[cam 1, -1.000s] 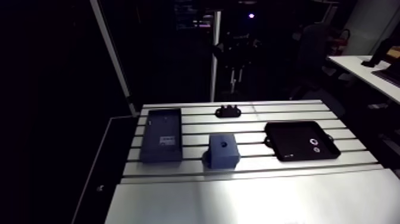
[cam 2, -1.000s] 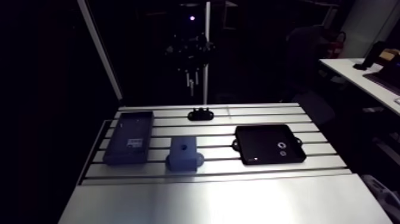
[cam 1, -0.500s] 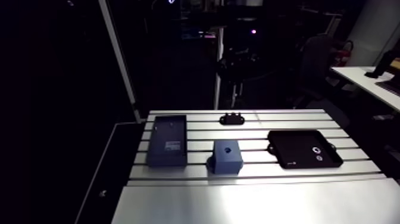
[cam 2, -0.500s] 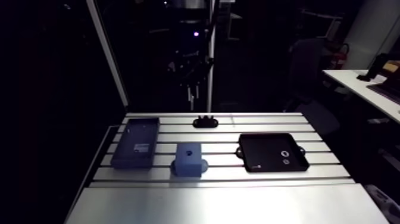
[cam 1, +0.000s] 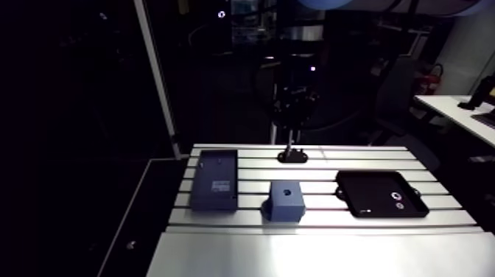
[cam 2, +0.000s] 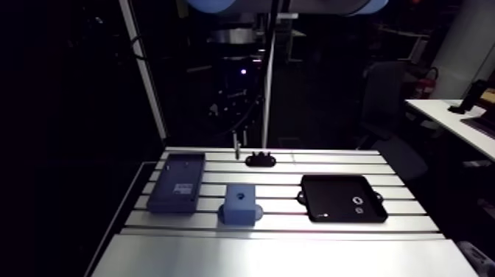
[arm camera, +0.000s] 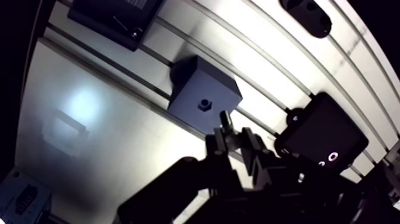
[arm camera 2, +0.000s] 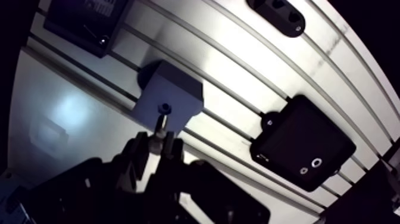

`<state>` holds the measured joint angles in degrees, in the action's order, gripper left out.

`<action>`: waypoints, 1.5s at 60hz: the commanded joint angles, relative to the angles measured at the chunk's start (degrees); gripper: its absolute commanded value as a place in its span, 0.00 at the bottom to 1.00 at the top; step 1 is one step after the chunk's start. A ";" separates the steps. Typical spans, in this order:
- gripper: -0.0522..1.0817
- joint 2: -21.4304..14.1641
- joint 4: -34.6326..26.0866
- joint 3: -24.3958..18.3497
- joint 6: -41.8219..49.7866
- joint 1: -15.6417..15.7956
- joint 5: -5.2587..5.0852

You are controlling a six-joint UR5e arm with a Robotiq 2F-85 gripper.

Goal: Pick up the M10 bolt and insert it into the hex recess until seated.

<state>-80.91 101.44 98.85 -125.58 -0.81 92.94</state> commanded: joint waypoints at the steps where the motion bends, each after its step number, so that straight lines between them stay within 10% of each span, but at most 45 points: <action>1: 0.74 -0.94 1.79 2.49 -0.23 0.11 0.69; 90: 0.74 0.52 7.68 9.21 -0.52 -0.06 1.06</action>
<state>-81.05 108.56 107.71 -126.09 -0.86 94.05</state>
